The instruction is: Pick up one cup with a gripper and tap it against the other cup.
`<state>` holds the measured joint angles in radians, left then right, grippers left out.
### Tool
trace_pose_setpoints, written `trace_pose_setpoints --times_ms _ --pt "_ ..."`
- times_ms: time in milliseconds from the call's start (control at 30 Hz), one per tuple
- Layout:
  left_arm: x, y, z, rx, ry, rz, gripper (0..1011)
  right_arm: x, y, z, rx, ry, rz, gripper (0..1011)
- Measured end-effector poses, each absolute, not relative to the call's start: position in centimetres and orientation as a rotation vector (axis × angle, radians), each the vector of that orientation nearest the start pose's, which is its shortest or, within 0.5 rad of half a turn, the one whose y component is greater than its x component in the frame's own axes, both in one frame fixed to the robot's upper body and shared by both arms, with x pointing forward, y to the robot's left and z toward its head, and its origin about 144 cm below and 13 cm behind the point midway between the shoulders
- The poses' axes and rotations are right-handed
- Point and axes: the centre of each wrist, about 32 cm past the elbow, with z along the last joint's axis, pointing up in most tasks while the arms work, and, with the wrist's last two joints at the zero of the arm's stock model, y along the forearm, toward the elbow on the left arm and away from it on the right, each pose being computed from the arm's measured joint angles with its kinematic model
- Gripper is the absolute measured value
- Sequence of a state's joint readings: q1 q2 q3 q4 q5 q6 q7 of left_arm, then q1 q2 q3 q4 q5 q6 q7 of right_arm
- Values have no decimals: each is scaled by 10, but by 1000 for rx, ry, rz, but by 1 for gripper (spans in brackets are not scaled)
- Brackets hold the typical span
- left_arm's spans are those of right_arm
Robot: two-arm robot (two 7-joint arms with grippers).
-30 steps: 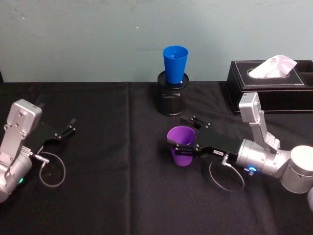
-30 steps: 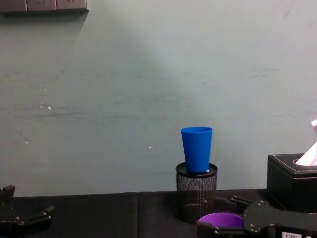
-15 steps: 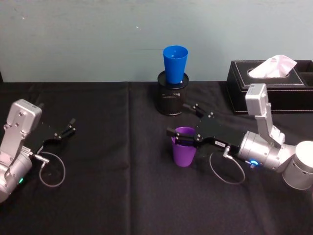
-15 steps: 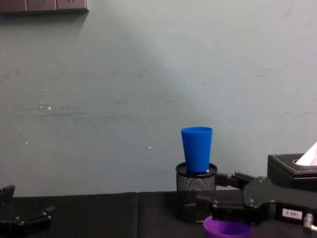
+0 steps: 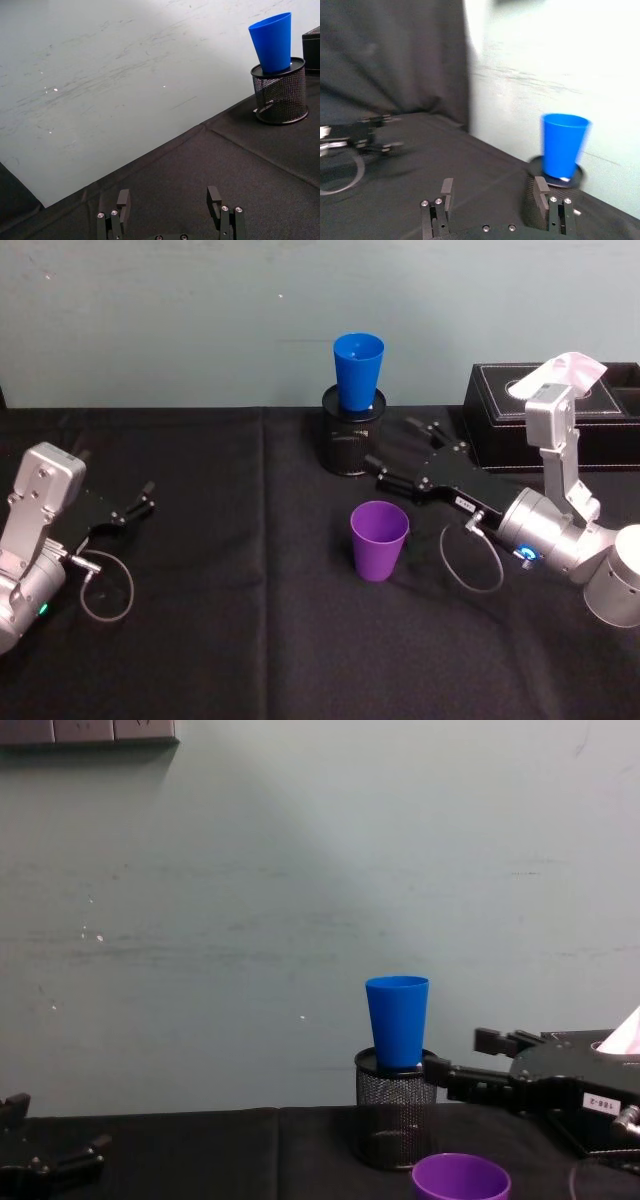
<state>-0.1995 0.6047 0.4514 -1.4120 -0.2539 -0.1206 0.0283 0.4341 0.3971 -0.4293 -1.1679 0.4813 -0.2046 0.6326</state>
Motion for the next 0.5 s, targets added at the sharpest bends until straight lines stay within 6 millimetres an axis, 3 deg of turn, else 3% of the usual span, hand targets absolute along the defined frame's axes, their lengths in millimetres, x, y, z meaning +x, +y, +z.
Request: trace_pose_setpoints --times_ms 500 --pt "489 310 1140 304 -285 1248 1000 545 -257 1165 -80 -4 -1202 1003"
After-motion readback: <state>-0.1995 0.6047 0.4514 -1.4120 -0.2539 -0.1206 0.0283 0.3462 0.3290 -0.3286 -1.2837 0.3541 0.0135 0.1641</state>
